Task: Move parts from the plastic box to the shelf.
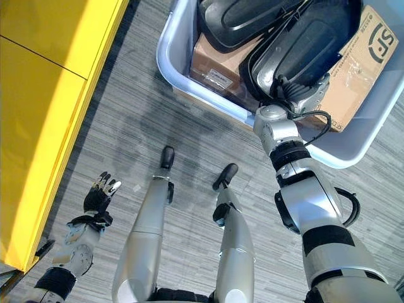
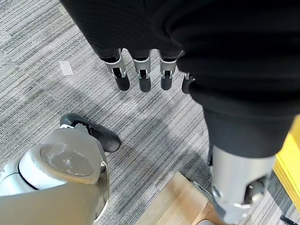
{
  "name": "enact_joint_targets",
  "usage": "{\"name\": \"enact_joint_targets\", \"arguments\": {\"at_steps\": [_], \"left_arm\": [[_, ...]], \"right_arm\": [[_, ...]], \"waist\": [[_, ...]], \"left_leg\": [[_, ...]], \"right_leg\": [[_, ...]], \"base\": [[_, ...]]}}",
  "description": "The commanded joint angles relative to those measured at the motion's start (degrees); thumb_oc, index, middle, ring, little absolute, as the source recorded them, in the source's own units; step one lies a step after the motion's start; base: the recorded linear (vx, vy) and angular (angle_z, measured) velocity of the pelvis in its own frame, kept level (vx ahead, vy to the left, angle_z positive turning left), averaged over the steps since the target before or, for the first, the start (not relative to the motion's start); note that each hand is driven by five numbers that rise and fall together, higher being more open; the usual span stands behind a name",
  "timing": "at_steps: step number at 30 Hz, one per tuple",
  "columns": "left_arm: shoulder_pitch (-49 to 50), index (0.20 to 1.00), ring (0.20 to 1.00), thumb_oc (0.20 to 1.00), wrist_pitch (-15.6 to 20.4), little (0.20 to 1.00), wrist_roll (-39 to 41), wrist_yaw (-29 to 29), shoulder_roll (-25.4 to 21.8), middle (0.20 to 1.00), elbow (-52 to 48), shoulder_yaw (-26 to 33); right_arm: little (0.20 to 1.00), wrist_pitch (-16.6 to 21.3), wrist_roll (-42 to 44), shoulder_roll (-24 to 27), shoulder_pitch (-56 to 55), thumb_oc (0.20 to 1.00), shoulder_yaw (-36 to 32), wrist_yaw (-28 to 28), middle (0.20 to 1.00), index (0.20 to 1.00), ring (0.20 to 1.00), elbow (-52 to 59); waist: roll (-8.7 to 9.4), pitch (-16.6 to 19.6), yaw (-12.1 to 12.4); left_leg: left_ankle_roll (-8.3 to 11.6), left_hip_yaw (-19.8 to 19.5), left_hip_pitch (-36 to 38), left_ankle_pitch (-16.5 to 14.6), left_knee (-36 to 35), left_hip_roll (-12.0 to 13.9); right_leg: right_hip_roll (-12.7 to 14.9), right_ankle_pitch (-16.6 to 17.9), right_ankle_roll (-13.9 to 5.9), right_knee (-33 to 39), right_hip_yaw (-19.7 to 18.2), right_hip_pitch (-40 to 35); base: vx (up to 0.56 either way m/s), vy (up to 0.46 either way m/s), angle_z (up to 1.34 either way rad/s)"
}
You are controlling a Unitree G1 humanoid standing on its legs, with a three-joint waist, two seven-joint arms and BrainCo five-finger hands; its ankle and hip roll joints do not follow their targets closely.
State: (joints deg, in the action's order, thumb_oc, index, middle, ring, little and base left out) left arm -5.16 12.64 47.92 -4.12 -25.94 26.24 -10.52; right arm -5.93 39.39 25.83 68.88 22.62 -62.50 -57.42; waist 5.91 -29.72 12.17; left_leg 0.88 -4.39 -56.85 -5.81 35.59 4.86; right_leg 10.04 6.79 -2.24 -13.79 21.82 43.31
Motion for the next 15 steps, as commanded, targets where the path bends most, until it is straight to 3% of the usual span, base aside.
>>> {"name": "enact_joint_targets", "arguments": {"at_steps": [1,3,4,8,15], "left_arm": [[4.1,1.0,1.0,1.0,0.9,1.0,-1.2,1.5,-0.5,1.0,-1.7,-0.1],[4.2,1.0,1.0,1.0,1.0,1.0,-0.9,2.0,-0.5,1.0,-1.4,-0.1],[4.1,1.0,1.0,1.0,1.7,1.0,-1.3,2.2,-0.4,1.0,-0.7,-0.7],[4.1,1.0,1.0,1.0,1.9,1.0,-1.3,1.8,-0.2,1.0,-0.8,-0.8],[4.2,1.0,1.0,1.0,2.2,1.0,-1.5,2.0,-0.1,1.0,-0.4,-1.0]], "right_arm": [[1.0,1.7,5.1,1.2,-0.5,1.0,0.6,2.2,1.0,1.0,1.0,-0.8],[1.0,3.1,6.4,0.8,-0.3,1.0,0.6,1.7,1.0,1.0,1.0,-1.0],[1.0,6.3,6.9,0.4,-0.1,1.0,-0.4,0.6,1.0,1.0,1.0,-0.9],[1.0,6.8,7.2,0.3,-0.1,1.0,-1.0,0.7,1.0,1.0,1.0,-0.5],[1.0,8.0,15.1,-0.5,-1.5,1.0,-2.3,2.9,1.0,1.0,1.0,-0.3]], "waist": [[-3.53,-0.1,4.2],[-3.62,-0.1,4.3],[-3.69,-0.1,4.0],[-3.73,-0.1,3.9],[-3.95,-0.1,3.5]], "left_leg": [[-1.64,7.0,5.4,-1.4,-7.6,0.4],[-1.64,7.1,5.6,-1.3,-7.7,0.5],[-1.75,7.3,5.8,-1.6,-7.6,0.6],[-1.76,7.6,6.3,-1.6,-8.0,0.6],[-1.66,8.3,7.3,-1.6,-8.3,0.7]], "right_leg": [[2.1,-6.7,-4.08,-6.3,-1.8,-2.5],[2.1,-6.6,-4.16,-6.2,-1.7,-2.6],[2.0,-6.6,-4.19,-6.3,-1.8,-2.5],[1.9,-6.5,-4.22,-6.0,-1.9,-2.7],[1.9,-6.4,-4.16,-5.5,-2.3,-3.1]], "base": [[0.01,-0.043,0.01],[0.01,-0.044,-0.02],[0.0,-0.046,-0.04],[0.0,-0.018,-0.03],[0.0,-0.002,-0.01]]}}
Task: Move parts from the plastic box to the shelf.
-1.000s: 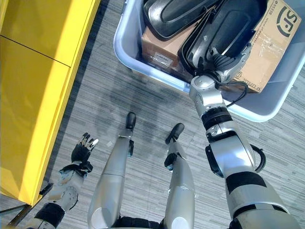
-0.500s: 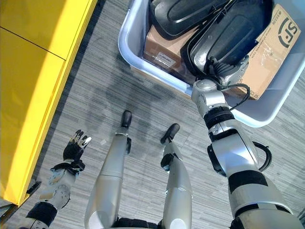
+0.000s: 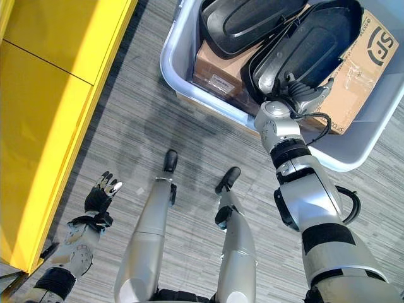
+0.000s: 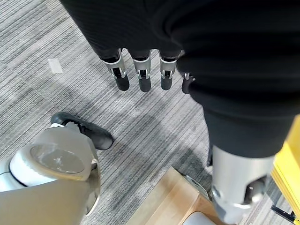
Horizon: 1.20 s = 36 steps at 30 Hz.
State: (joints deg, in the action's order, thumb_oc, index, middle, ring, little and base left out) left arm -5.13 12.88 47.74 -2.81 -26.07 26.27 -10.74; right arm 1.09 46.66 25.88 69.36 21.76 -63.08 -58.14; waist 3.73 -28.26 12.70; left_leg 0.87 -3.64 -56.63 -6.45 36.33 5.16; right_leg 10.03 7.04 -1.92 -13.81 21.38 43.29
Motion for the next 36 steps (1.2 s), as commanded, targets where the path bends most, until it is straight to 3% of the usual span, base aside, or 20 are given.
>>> {"name": "enact_joint_targets", "arguments": {"at_steps": [1,7,9,15,17,24,25,26,27,30,36], "left_arm": [[4.2,1.0,1.0,1.0,2.2,1.0,-1.4,0.7,0.1,1.0,-0.3,-0.6],[3.8,1.0,1.0,1.0,2.5,1.0,-1.6,0.3,0.2,1.0,-0.1,-1.0],[3.5,1.0,1.0,1.0,2.4,1.0,-1.8,0.1,0.2,1.0,0.0,-1.0],[3.5,1.0,1.0,1.0,2.8,1.0,-1.7,0.3,0.1,1.0,0.6,-0.8],[3.8,1.0,1.0,1.0,2.7,1.0,-1.5,0.0,-0.4,1.0,0.0,-0.6],[3.9,1.0,1.0,1.0,2.3,1.0,-1.3,1.2,-1.3,1.0,0.0,0.3],[3.9,1.0,1.0,1.0,2.5,1.0,-1.2,1.7,-1.4,1.0,0.0,0.4],[4.0,1.0,1.0,1.0,2.3,1.0,-1.2,1.7,-1.7,1.0,-0.2,0.3],[4.0,1.0,1.0,1.0,2.3,1.0,-1.0,1.7,-1.7,1.0,-0.3,0.3],[3.7,1.0,1.0,1.0,1.6,1.0,-1.1,1.6,-2.1,1.0,-0.5,0.3],[3.7,1.0,1.0,1.0,1.4,1.0,-1.1,2.0,-2.3,1.0,-0.2,0.8]], "right_arm": [[1.0,1.1,9.5,-0.8,-2.4,1.0,-1.7,4.0,1.0,1.0,1.0,0.4],[1.0,1.1,9.0,-1.6,-3.8,1.0,-2.4,7.8,1.0,1.0,1.0,0.6],[1.0,-1.4,12.6,-1.8,-3.2,1.0,-1.5,10.2,1.0,1.0,1.0,0.4],[1.0,-5.1,11.1,-1.8,-3.2,1.0,0.8,12.5,1.0,1.0,1.0,0.0],[1.0,-9.6,9.7,-0.6,-3.3,1.0,2.1,14.2,1.0,1.0,1.0,-0.6],[1.0,-16.1,9.0,0.6,-0.8,1.0,5.0,18.6,1.0,1.0,1.0,-4.6],[0.953,-16.3,9.7,0.8,-0.4,0.953,5.3,19.1,0.953,0.953,0.953,-5.4],[0.304,-18.9,10.0,1.2,-0.2,0.304,5.5,21.7,0.304,0.304,0.304,-6.5],[0.2,-19.9,11.1,1.2,-0.2,0.2,5.6,22.5,0.2,0.2,0.2,-6.6],[0.2,-19.8,17.0,0.8,-0.4,0.2,5.4,23.9,0.2,0.2,0.2,-8.4],[0.2,-19.6,18.4,0.2,-0.7,0.2,4.2,25.6,0.2,0.2,0.2,-10.0]], "waist": [[-1.75,-1.5,2.9],[-1.69,-1.5,2.3],[-1.75,-1.5,2.3],[-1.87,-1.5,2.3],[-1.93,-1.5,2.4],[-2.06,-1.5,3.1],[-2.13,-1.5,3.3],[-2.22,-1.5,3.4],[-2.26,-1.5,3.5],[-2.45,-1.5,3.8],[-3.0,-1.5,4.2]], "left_leg": [[-1.64,7.6,7.3,-1.0,-9.1,0.4],[-1.74,8.2,8.0,-1.0,-9.5,0.4],[-1.58,8.3,7.9,-0.9,-9.6,0.4],[-1.51,8.2,7.6,-0.8,-9.3,0.3],[-1.38,7.8,7.2,-0.7,-9.0,0.2],[-1.27,7.3,6.3,-0.6,-8.6,0.3],[-1.28,7.3,6.2,-0.6,-8.6,0.2],[-1.28,7.1,6.1,-0.7,-8.4,0.2],[-1.31,7.1,6.1,-0.7,-8.3,0.1],[-1.36,7.0,5.9,-0.7,-8.1,0.1],[-1.5,6.7,5.9,-0.8,-7.8,-0.1]], "right_leg": [[1.8,-6.7,-4.47,-5.4,-1.9,-3.2],[1.5,-6.6,-4.42,-5.0,-2.3,-3.4],[1.5,-6.5,-4.42,-4.8,-2.4,-3.4],[1.4,-6.5,-4.26,-5.0,-2.4,-3.0],[1.4,-6.6,-4.23,-5.4,-2.4,-2.6],[1.8,-6.5,-4.31,-5.6,-1.6,-2.3],[1.8,-6.5,-4.3,-5.5,-1.5,-2.3],[1.9,-6.6,-4.25,-5.7,-1.4,-2.2],[1.9,-6.6,-4.25,-5.8,-1.3,-2.2],[2.0,-6.8,-4.28,-6.0,-1.2,-2.2],[2.1,-6.9,-4.37,-6.5,-1.1,-2.2]], "base": [[0.01,-0.019,-0.05],[0.0,-0.01,-0.02],[0.0,-0.018,-0.05],[0.0,-0.004,-0.01],[0.0,0.0,0.0],[0.0,-0.005,0.01],[0.01,-0.012,0.05],[0.02,-0.012,0.07],[0.02,-0.01,0.06],[0.01,-0.01,0.03],[0.0,0.0,0.0]]}}
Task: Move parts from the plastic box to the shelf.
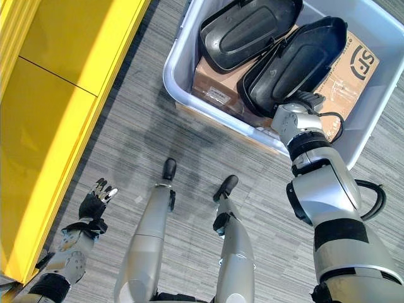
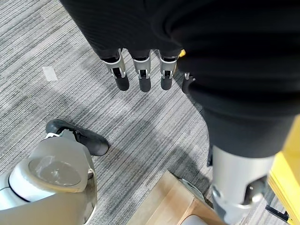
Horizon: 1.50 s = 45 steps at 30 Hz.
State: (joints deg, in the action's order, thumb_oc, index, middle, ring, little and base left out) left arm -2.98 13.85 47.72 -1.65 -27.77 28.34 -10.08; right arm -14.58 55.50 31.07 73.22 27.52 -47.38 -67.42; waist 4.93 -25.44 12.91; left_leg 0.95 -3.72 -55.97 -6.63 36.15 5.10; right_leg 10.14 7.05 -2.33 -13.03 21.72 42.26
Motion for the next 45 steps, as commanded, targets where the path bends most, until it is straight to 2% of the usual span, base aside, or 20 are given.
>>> {"name": "enact_joint_targets", "arguments": {"at_steps": [1,6,10,14,15,16,19,23,29,34,43,45], "left_arm": [[1.5,1.0,1.0,1.0,0.6,1.0,-1.6,0.7,-0.6,1.0,-2.4,0.1],[1.0,1.0,1.0,1.0,2.2,1.0,-0.3,-0.7,-0.8,1.0,-2.8,0.5],[1.1,1.0,1.0,1.0,1.8,1.0,-0.5,-2.0,-0.9,1.0,-4.2,0.8],[1.7,1.0,1.0,1.0,2.1,1.0,-1.6,-2.1,-1.0,1.0,-4.0,0.5],[1.8,1.0,1.0,1.0,2.1,1.0,-1.6,-2.1,-1.1,1.0,-4.0,0.5],[2.6,1.0,1.0,1.0,2.9,1.0,-1.9,-1.8,-0.9,1.0,-3.5,0.6],[3.7,1.0,1.0,1.0,4.1,1.0,-2.1,-2.3,-0.5,1.0,-3.1,0.3],[4.7,1.0,1.0,1.0,5.5,1.0,-2.9,-3.4,0.8,1.0,-2.4,-0.4],[5.9,1.0,1.0,1.0,6.3,1.0,-3.5,-3.9,2.5,1.0,-1.5,-0.9],[6.1,1.0,1.0,1.0,5.9,1.0,-4.3,-3.2,3.9,1.0,-0.1,-0.5],[6.3,1.0,1.0,1.0,6.8,1.0,-4.8,-0.8,6.6,1.0,3.8,0.7],[6.4,1.0,1.0,1.0,7.3,1.0,-4.7,-0.6,7.2,1.0,4.5,1.1]], "right_arm": [[0.2,-3.7,10.0,-5.1,-4.5,0.2,-1.7,9.9,0.2,0.2,0.2,-1.0],[0.2,-1.4,8.9,-5.1,-4.1,0.2,-2.2,8.6,0.2,0.2,0.2,-1.3],[0.2,0.4,7.5,-4.8,-4.2,0.2,-2.8,8.8,0.2,0.2,0.2,-1.1],[0.2,9.0,-1.6,-4.2,-3.5,0.2,-3.1,9.1,0.2,0.2,0.2,0.1],[0.2,9.0,-1.6,-4.3,-3.6,0.2,-3.2,9.1,0.2,0.2,0.2,0.1],[0.2,13.7,-4.1,-4.2,-3.3,0.2,-3.2,7.9,0.2,0.2,0.2,2.7],[0.2,20.3,-10.8,-4.0,-4.3,0.2,-4.3,6.1,0.2,0.2,0.2,7.3],[0.2,23.9,-20.9,-4.3,-7.6,0.2,-7.7,2.6,0.2,0.2,0.2,16.1],[0.2,25.1,-27.8,-4.3,-11.7,0.2,-12.1,2.0,0.2,0.2,0.2,23.7],[0.2,23.1,-30.0,-3.7,-13.5,0.2,-14.1,2.9,0.2,0.2,0.2,27.8],[0.2,22.9,-29.1,-3.9,-16.9,0.2,-16.1,10.6,0.2,0.2,0.2,28.9],[0.2,22.3,-29.1,-4.3,-17.7,0.2,-15.5,14.4,0.2,0.2,0.2,30.6]], "waist": [[-4.28,-4.4,4.1],[-4.61,-4.4,4.0],[-4.9,-4.4,4.0],[-5.01,-4.4,3.9],[-5.0,-4.4,3.9],[-4.82,-4.4,3.6],[-4.3,-4.4,2.9],[-3.78,-4.4,1.5],[-4.16,-4.4,0.0],[-4.93,-4.4,-0.7],[-7.26,-4.4,-1.5],[-7.77,-4.3,-1.7]], "left_leg": [[-1.57,6.7,5.1,-0.7,-7.6,-0.1],[-1.59,6.7,5.2,-0.5,-7.8,-0.2],[-1.61,7.0,6.0,-0.4,-8.4,-0.3],[-1.65,7.2,8.0,-0.3,-9.2,-0.3],[-1.64,7.2,8.0,-0.3,-9.2,-0.3],[-1.56,7.6,9.7,-0.3,-10.0,-0.1],[-1.38,8.5,12.9,0.0,-11.6,0.1],[-1.17,10.1,18.6,0.2,-14.3,0.5],[-0.54,11.8,26.4,0.8,-17.7,0.8],[0.3,12.6,32.4,1.6,-20.0,1.0],[1.84,13.5,42.2,3.5,-24.3,1.4],[2.17,13.6,44.9,4.3,-25.9,1.4]], "right_leg": [[2.0,-6.9,-3.95,-7.2,-1.4,-1.0],[1.9,-7.1,-3.9,-7.5,-1.6,-0.9],[1.8,-7.3,-3.71,-7.5,-1.8,-1.4],[1.5,-7.5,-3.56,-7.1,-2.2,-3.0],[1.5,-7.5,-3.56,-7.1,-2.2,-3.1],[1.3,-7.4,-3.56,-6.3,-2.5,-4.5],[1.0,-7.1,-3.63,-4.8,-3.3,-7.0],[0.9,-6.9,-3.77,-2.7,-4.6,-11.1],[1.7,-6.9,-3.62,-0.3,-6.3,-16.7],[2.5,-7.4,-3.56,0.8,-7.1,-21.5],[3.5,-8.9,-3.28,1.8,-7.1,-29.5],[3.9,-9.0,-3.21,2.3,-6.8,-31.8]], "base": [[0.0,0.0,0.0],[0.0,0.0,0.0],[-0.01,-0.052,0.0],[-0.02,-0.051,-0.01],[-0.03,-0.083,0.0],[-0.02,-0.073,-0.02],[-0.03,-0.081,-0.08],[-0.02,-0.058,-0.16],[0.0,-0.041,-0.15],[0.02,-0.027,-0.12],[0.02,0.003,-0.02],[0.0,0.053,0.0]]}}
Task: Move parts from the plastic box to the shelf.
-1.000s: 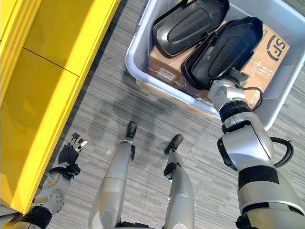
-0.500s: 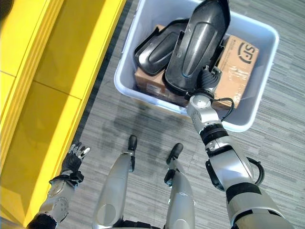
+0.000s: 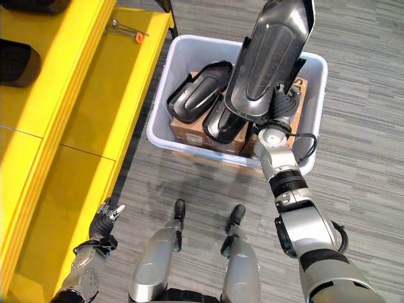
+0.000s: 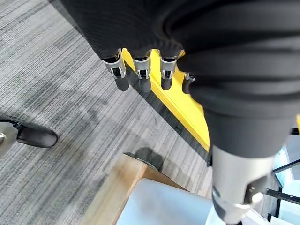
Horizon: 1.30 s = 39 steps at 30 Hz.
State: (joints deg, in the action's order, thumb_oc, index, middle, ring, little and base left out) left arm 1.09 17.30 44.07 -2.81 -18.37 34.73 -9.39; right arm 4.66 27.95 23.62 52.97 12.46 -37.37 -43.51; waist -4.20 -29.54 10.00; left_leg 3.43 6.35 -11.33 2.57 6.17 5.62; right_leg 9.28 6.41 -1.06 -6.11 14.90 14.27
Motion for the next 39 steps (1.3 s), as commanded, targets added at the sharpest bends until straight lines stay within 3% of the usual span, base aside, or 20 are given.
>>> {"name": "enact_joint_targets", "arguments": {"at_steps": [1,3,12,17,18,21,22,24,26,29,31,39], "left_arm": [[2.4,1.0,1.0,1.0,4.0,1.0,-1.2,0.7,-2.0,1.0,-1.6,0.6],[3.9,1.0,1.0,1.0,5.0,1.0,-2.8,1.4,-1.8,1.0,-1.9,1.5],[5.8,1.0,1.0,1.0,5.7,1.0,-3.7,2.8,-1.7,1.0,-4.9,2.9],[6.1,1.0,1.0,1.0,5.3,1.0,-5.4,4.4,-1.8,1.0,-7.9,2.3],[5.9,1.0,1.0,1.0,4.6,1.0,-5.5,4.0,-1.9,1.0,-8.6,1.6],[5.7,1.0,1.0,1.0,4.9,1.0,-6.4,2.3,-1.9,1.0,-9.4,0.9],[5.4,1.0,1.0,1.0,4.8,1.0,-6.4,1.9,-1.9,1.0,-9.7,0.5],[4.8,1.0,1.0,1.0,4.0,1.0,-7.1,1.5,-2.1,1.0,-10.2,-0.5],[4.8,1.0,1.0,1.0,3.2,1.0,-7.2,0.9,-2.0,1.0,-11.1,-1.6],[5.5,1.0,1.0,1.0,1.9,1.0,-8.2,1.4,-1.2,1.0,-12.2,-2.2],[5.6,1.0,1.0,1.0,0.9,1.0,-9.2,1.6,-0.9,1.0,-12.3,-2.7],[4.4,1.0,1.0,1.0,-1.1,1.0,-11.3,4.1,-0.9,1.0,-12.3,-2.2]], "right_arm": [[0.2,2.9,-1.4,2.8,2.2,0.2,0.0,5.3,0.2,0.2,0.2,7.2],[0.2,1.4,-0.8,1.2,-1.0,0.2,2.1,10.7,0.2,0.2,0.2,11.9],[0.2,-2.5,0.8,-3.0,-7.7,0.2,6.2,15.3,0.2,0.2,0.2,22.6],[0.2,-5.5,1.0,-7.1,-12.9,0.2,9.2,18.1,0.2,0.2,0.2,27.0],[0.2,-6.0,0.4,-8.9,-14.9,0.2,10.1,19.4,0.2,0.2,0.2,27.3],[0.2,-6.2,0.7,-11.5,-17.7,0.2,11.3,22.3,0.2,0.2,0.2,26.7],[0.2,-6.2,0.8,-11.9,-18.2,0.2,11.8,22.5,0.2,0.2,0.2,26.7],[0.2,-6.2,1.6,-11.7,-19.4,0.2,12.5,21.2,0.2,0.2,0.2,27.4],[0.2,-5.9,1.3,-11.2,-20.8,0.2,12.9,20.6,0.2,0.2,0.2,27.8],[0.2,-6.1,0.8,-10.3,-23.4,0.2,13.3,20.5,0.2,0.2,0.2,29.1],[0.2,-5.8,0.9,-9.6,-25.3,0.2,12.6,21.5,0.2,0.2,0.2,29.0],[0.2,-4.0,1.1,-10.0,-27.9,0.2,13.3,21.8,0.2,0.2,0.2,28.6]], "waist": [[1.2,0.1,1.2],[1.1,2.3,1.2],[2.29,5.7,1.3],[3.76,8.5,1.4],[4.23,9.7,1.6],[4.56,10.3,2.6],[4.35,10.5,2.4],[4.21,11.0,1.2],[4.37,11.8,0.4],[4.67,13.2,-0.5],[5.02,14.6,-1.7],[4.24,16.6,-2.3]], "left_leg": [[-0.62,3.9,0.5,-3.6,3.5,1.0],[-0.26,3.6,3.2,-2.8,1.5,1.4],[-0.7,2.9,6.5,-3.3,1.2,1.1],[-2.16,3.2,8.7,-4.2,0.2,-0.8],[-3.26,2.9,9.8,-4.9,-0.7,-2.3],[-4.77,3.1,11.6,-6.3,-1.9,-4.2],[-5.35,2.5,11.4,-6.4,-1.9,-4.6],[-6.35,-0.1,11.0,-6.3,-2.1,-5.5],[-6.73,-2.0,11.0,-5.9,-2.8,-6.7],[-6.72,-5.0,11.5,-5.0,-4.3,-8.6],[-6.85,-8.4,12.0,-4.2,-5.5,-10.3],[-6.56,-9.9,10.8,-3.5,-5.1,-11.1]], "right_leg": [[4.9,-7.5,-3.97,-4.3,0.6,-4.1],[5.2,-7.4,-4.11,-3.2,1.4,-6.9],[6.1,-6.2,-4.79,-1.2,2.1,-11.1],[7.5,-2.8,-6.58,2.1,2.0,-13.3],[8.2,-0.8,-7.16,3.1,1.9,-13.9],[9.1,1.0,-7.41,1.3,4.5,-13.0],[7.9,-0.7,-6.83,-0.5,3.7,-12.5],[2.2,-5.8,-5.14,-2.8,0.3,-12.3],[-2.3,-8.3,-3.11,-3.3,-1.9,-12.7],[-7.7,-10.2,-0.8,-3.4,-4.4,-13.8],[-11.0,-10.4,0.41,-1.9,-8.2,-14.8],[-10.1,-8.1,0.33,3.0,-8.3,-15.8]], "base": [[0.01,0.086,0.01],[0.06,0.123,0.05],[0.02,0.118,0.07],[-0.02,0.244,0.05],[-0.05,0.312,-0.02],[-0.09,0.245,-0.07],[-0.08,0.092,-0.33],[-0.03,0.044,-0.17],[0.01,0.033,0.48],[0.05,0.008,0.49],[0.07,-0.072,0.4],[-0.02,-0.113,0.42]]}}
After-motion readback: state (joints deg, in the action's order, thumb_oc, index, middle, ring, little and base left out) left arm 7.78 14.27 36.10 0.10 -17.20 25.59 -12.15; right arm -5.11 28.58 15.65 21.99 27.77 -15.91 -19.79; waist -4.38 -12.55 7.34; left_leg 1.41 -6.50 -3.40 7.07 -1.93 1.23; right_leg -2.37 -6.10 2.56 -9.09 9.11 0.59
